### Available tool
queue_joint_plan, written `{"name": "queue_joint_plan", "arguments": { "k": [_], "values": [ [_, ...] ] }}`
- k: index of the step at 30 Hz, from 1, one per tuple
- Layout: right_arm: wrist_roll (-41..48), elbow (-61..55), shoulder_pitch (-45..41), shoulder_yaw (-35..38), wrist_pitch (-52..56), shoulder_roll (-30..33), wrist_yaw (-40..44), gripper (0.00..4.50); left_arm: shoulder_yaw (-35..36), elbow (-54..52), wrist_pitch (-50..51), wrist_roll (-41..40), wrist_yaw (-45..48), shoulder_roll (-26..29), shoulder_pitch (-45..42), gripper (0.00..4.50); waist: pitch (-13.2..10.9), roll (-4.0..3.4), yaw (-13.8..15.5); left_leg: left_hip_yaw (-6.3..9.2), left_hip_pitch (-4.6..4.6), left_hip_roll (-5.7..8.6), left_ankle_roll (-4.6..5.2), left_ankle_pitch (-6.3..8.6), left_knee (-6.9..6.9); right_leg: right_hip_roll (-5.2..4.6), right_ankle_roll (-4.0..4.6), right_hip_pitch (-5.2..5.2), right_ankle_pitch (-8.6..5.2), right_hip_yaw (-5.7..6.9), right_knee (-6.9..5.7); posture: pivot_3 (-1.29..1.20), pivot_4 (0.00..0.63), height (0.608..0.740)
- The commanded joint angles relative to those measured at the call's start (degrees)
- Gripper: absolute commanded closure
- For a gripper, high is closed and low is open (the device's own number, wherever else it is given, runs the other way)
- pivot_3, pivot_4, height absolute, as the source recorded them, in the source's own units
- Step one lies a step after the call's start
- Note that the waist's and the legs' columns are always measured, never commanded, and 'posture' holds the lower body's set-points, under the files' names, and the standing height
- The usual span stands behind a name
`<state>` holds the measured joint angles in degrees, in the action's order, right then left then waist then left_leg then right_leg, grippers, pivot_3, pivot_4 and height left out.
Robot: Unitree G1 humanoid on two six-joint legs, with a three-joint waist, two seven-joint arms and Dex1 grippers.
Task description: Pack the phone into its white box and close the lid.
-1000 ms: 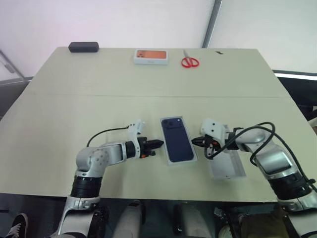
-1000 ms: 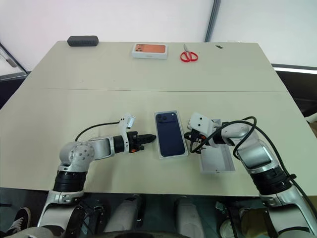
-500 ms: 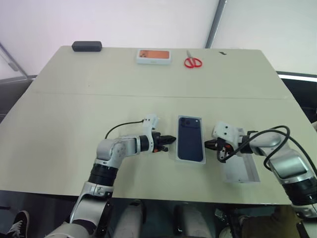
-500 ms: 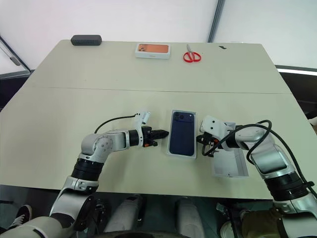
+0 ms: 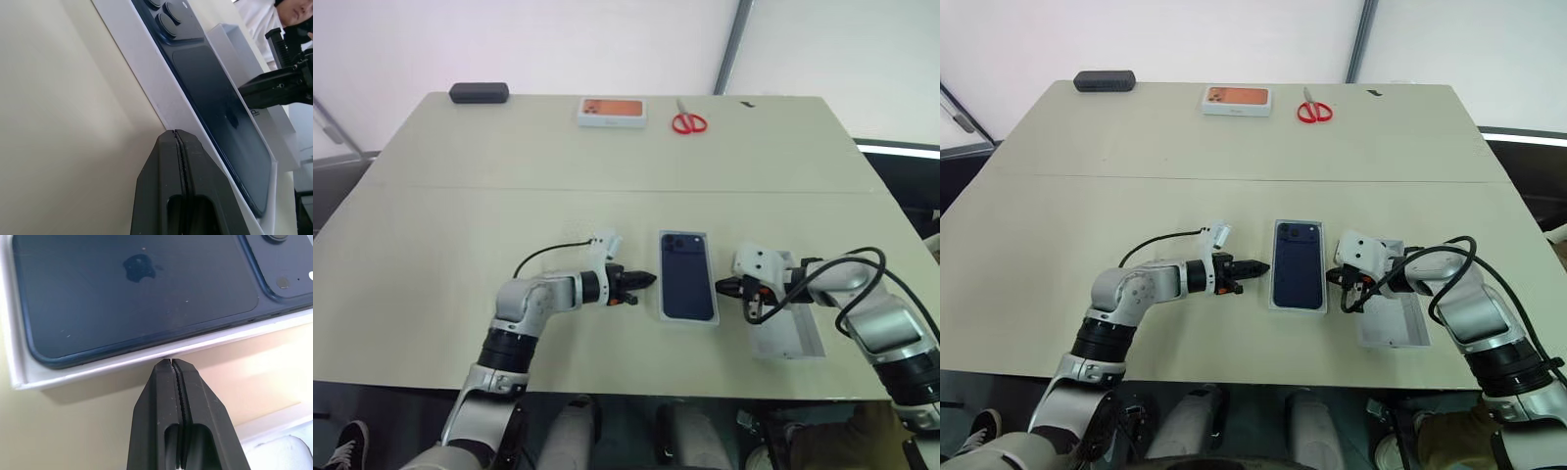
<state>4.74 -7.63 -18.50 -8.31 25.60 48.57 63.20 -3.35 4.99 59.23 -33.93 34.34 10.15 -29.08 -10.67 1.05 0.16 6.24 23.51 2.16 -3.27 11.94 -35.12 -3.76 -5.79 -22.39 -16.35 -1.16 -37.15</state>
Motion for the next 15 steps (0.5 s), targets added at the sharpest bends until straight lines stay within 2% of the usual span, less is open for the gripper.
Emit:
{"name": "queue_joint_plan", "arguments": {
  "k": [1, 8, 15],
  "values": [
    [0.6, -0.9, -0.4, 1.6, -0.2, 1.4, -0.1, 4.48, 3.6, 0.2, -0.7, -0.6, -1.4, 0.4, -0.1, 4.50, 0.0, 0.00, -0.1, 0.00, 0.00, 0.00, 0.00, 0.00, 0.00, 0.01, 0.00, 0.00, 0.00, 0.00, 0.00, 0.00, 0.150, 0.740],
    [0.5, 0.4, 1.4, 2.7, -1.5, 4.3, 0.4, 4.48, 2.0, -4.9, -3.6, 0.2, 0.4, 3.1, 1.2, 4.50, 0.0, 0.00, 0.2, 0.00, 0.01, 0.00, 0.00, 0.00, 0.00, -0.01, 0.00, -0.01, 0.00, -0.02, 0.01, 0.00, 0.150, 0.740],
    [3.3, 0.9, 1.6, 5.3, -0.6, 5.3, 0.8, 4.48, 3.0, -13.6, -5.5, -2.9, 7.5, 9.8, 4.8, 4.50, 0.0, -0.02, 0.2, 0.00, 0.01, -0.03, 0.00, 0.00, 0.00, -0.02, 0.02, -0.02, 0.00, -0.05, 0.00, 0.00, 0.150, 0.740]
  ]
}}
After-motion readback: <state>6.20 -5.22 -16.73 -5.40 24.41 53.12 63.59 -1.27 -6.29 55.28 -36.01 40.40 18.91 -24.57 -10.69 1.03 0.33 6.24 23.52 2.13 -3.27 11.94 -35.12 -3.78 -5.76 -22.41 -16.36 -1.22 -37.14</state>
